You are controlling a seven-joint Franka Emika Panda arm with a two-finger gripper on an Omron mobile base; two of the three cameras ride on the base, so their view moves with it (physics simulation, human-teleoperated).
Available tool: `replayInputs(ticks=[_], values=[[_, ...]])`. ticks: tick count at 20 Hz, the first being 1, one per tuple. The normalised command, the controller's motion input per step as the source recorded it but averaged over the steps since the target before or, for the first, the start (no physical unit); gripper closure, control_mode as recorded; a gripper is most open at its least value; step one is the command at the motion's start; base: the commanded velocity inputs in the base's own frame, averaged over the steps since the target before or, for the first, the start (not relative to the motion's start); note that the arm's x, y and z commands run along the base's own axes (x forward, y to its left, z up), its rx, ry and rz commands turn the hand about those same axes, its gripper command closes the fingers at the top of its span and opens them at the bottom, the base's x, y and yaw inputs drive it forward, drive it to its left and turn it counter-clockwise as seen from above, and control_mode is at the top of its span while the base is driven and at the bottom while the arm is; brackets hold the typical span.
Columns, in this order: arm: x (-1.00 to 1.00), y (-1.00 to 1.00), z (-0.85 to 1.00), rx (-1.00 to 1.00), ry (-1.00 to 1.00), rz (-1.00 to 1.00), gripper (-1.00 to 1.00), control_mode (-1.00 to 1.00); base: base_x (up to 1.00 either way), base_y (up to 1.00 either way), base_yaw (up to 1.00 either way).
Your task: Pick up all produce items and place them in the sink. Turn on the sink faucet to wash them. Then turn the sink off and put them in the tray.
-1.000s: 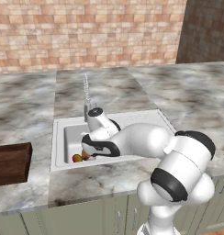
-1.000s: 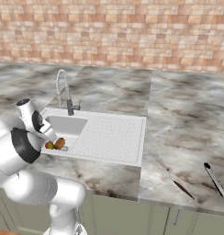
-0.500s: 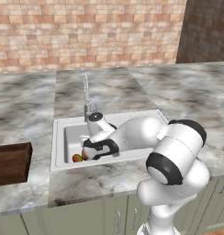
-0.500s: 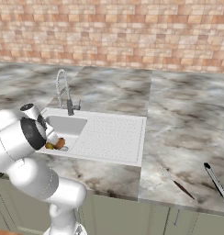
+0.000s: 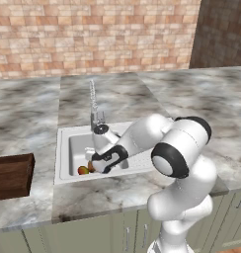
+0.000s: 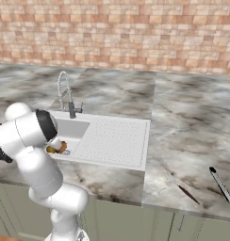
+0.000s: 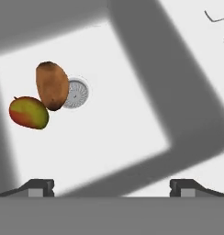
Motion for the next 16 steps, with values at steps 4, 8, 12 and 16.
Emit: replayInputs(ticks=[4, 8, 12, 16], values=[[0.22, 0.11, -0.19, 0.00, 0.00, 0.00, -1.00, -1.00, 0.00, 0.00, 0.00], [0.20, 0.09, -0.18, 0.00, 0.00, 0.00, -1.00, -1.00, 0.00, 0.00, 0.00], [0.20, 0.03, -0.19, 0.00, -0.02, 0.00, -1.00, -1.00, 0.00, 0.00, 0.00], [0.18, 0.00, -0.19, 0.00, -0.03, 0.00, -1.00, -1.00, 0.00, 0.00, 0.00]])
